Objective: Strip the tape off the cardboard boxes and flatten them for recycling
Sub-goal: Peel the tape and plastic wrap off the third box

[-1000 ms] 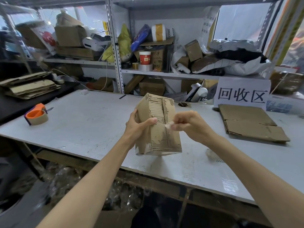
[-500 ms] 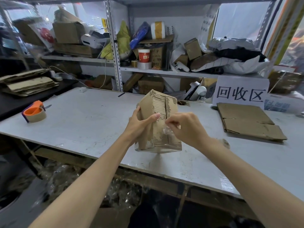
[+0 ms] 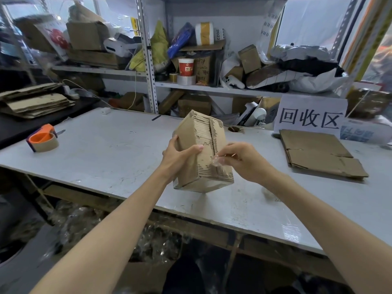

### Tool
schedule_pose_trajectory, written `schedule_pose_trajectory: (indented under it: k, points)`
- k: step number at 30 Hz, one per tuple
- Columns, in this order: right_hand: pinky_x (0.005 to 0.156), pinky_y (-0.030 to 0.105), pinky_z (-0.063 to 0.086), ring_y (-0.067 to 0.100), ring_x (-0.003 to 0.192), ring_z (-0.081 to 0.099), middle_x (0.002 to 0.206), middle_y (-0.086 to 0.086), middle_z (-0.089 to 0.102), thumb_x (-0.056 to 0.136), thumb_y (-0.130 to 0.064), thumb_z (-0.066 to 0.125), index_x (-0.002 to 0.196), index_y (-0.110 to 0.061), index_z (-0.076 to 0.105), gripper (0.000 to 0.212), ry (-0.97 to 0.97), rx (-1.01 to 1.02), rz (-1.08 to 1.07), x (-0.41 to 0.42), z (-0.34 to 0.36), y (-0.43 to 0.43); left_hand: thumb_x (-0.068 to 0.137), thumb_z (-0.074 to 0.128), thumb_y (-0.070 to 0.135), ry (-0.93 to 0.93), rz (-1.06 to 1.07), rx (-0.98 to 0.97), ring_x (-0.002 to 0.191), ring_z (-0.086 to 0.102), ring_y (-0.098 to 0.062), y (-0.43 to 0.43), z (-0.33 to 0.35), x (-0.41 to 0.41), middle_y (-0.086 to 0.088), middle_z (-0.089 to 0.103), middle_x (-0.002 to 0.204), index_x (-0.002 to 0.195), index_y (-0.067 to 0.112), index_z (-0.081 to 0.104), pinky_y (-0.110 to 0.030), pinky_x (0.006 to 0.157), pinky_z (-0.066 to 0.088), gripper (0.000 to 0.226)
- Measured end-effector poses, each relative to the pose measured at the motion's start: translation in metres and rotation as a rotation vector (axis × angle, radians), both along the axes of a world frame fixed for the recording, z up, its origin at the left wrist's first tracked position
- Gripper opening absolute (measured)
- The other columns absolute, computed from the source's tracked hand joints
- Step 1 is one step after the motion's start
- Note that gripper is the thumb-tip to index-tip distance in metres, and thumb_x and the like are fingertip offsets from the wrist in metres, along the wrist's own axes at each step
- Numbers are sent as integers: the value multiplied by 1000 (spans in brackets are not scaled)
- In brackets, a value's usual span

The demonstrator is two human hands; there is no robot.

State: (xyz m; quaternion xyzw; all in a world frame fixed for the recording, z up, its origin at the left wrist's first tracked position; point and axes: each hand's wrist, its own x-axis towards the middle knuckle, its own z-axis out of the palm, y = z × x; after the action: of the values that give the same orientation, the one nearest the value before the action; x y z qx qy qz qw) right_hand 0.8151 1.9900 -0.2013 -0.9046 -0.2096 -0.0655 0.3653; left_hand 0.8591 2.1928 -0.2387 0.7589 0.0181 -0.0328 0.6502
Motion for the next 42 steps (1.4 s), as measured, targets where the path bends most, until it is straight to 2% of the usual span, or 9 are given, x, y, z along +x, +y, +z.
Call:
schedule_pose_trajectory:
  k: [4, 6, 11, 16, 21, 30, 32, 36, 42]
  points:
    - [71, 35, 57, 27, 76, 65, 90, 13, 71, 86, -1, 65, 120, -28, 64, 43, 179, 188, 99, 0, 9, -10, 41, 80, 67, -23, -47, 36, 126, 52, -32, -2, 1, 0, -9, 42, 145, 154, 35, 21, -51, 102, 49, 131]
    - [64, 38, 59, 27, 69, 66, 86, 8, 70, 78, -6, 75, 125, -31, 61, 56, 54, 233, -22, 3, 8, -12, 40, 80, 68, -23, -82, 66, 126, 51, -33, -4, 5, 0, -10, 39, 146, 154, 36, 20, -51, 103, 48, 132]
    - [61, 27, 48, 5, 60, 58, 72, -3, 68, 74, -11, 80, 79, -14, 74, 8, -352, 62, -236, -1, -9, -3, 38, 78, 69, -24, -98, 113, 128, 48, -33, -8, 10, -4, -9, 36, 147, 154, 35, 18, -51, 105, 47, 135]
    - [72, 35, 56, 21, 82, 64, 91, 5, 67, 63, -16, 88, 83, -8, 71, 28, -188, 96, -84, -6, -13, -9, 36, 79, 70, -3, -93, 99, 133, 44, -32, -6, 11, -6, -9, 33, 151, 156, 35, 13, -51, 107, 45, 142]
    - [72, 43, 55, 21, 76, 64, 84, 6, 68, 67, -8, 84, 83, -7, 68, 23, -237, 10, -121, -7, -16, -6, 35, 80, 70, -14, -71, 112, 131, 46, -30, -8, 11, -8, -7, 36, 148, 154, 34, 17, -51, 106, 46, 140]
    - [62, 10, 44, 6, 72, 54, 83, -2, 64, 83, 4, 62, 79, -12, 68, 17, 127, -230, 89, -8, 1, -10, 36, 84, 71, -7, 14, 67, 125, 51, -31, -15, 8, -10, -9, 41, 143, 149, 31, 25, -49, 101, 50, 133]
    - [77, 20, 44, 13, 89, 52, 99, 1, 59, 85, -3, 65, 91, -11, 70, 11, 81, -139, 20, -8, -2, -11, 39, 81, 73, 16, 69, 87, 127, 49, -32, -16, 9, -10, -10, 39, 144, 150, 31, 25, -51, 103, 48, 131]
    - [97, 30, 40, 16, 113, 46, 122, 1, 50, 80, -14, 72, 126, -21, 60, 48, -128, -22, -23, -20, -7, -4, 50, 80, 72, 62, 123, 133, 131, 41, -35, -12, 7, -8, -12, 32, 147, 153, 31, 18, -54, 105, 44, 127]
    - [76, 38, 50, 17, 80, 60, 82, -1, 69, 71, -20, 82, 77, -13, 72, 14, -187, 22, -201, -25, -20, 24, 55, 83, 68, 13, 265, 245, 133, 35, -35, -20, 10, -9, -12, 29, 143, 152, 28, 13, -53, 106, 41, 126]
